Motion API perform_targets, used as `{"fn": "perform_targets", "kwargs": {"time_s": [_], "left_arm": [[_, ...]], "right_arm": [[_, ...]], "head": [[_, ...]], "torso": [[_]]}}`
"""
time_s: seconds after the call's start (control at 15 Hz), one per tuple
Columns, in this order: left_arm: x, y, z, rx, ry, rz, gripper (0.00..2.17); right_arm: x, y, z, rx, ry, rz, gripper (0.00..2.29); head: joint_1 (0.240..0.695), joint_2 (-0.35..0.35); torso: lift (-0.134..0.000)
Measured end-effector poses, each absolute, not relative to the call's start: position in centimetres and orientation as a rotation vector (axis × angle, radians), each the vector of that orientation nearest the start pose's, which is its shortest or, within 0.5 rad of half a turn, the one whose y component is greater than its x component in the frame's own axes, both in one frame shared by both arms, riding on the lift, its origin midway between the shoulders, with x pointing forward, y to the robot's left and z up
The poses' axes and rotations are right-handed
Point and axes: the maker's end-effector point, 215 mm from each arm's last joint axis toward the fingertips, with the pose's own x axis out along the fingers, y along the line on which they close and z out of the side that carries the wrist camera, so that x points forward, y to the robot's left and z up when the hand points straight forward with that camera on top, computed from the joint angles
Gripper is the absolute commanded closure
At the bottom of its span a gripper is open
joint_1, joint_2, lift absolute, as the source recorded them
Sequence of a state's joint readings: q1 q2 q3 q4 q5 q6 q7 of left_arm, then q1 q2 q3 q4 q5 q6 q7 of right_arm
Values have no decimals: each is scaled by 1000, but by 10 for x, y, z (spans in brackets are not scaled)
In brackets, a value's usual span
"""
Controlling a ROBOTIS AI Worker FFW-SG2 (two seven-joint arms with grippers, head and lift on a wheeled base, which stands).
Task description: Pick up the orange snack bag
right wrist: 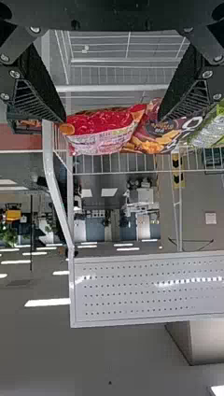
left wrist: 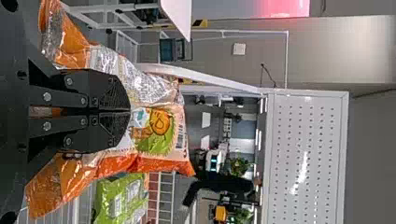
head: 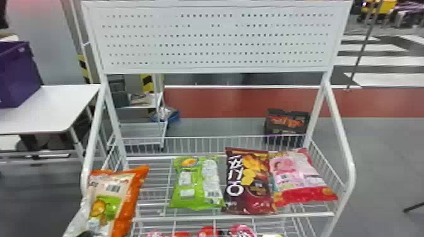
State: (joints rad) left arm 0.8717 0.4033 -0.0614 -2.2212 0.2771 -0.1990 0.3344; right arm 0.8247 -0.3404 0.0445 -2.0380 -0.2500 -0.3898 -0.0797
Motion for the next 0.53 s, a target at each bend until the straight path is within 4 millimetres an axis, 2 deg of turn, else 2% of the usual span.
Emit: {"fn": "perform_targets", "kwargs": {"time_s": [0.33, 0.53], "left_arm": [[309, 266, -340, -64, 55, 52, 1092], [302, 265, -342, -72, 41, 57, 1092]], "right_arm": [[338, -250, -355, 38, 3, 107, 171], [338, -251, -356, 38, 4, 106, 167]], "head": [[499, 0], [499, 0]], "torso": [[0], [0]]}}
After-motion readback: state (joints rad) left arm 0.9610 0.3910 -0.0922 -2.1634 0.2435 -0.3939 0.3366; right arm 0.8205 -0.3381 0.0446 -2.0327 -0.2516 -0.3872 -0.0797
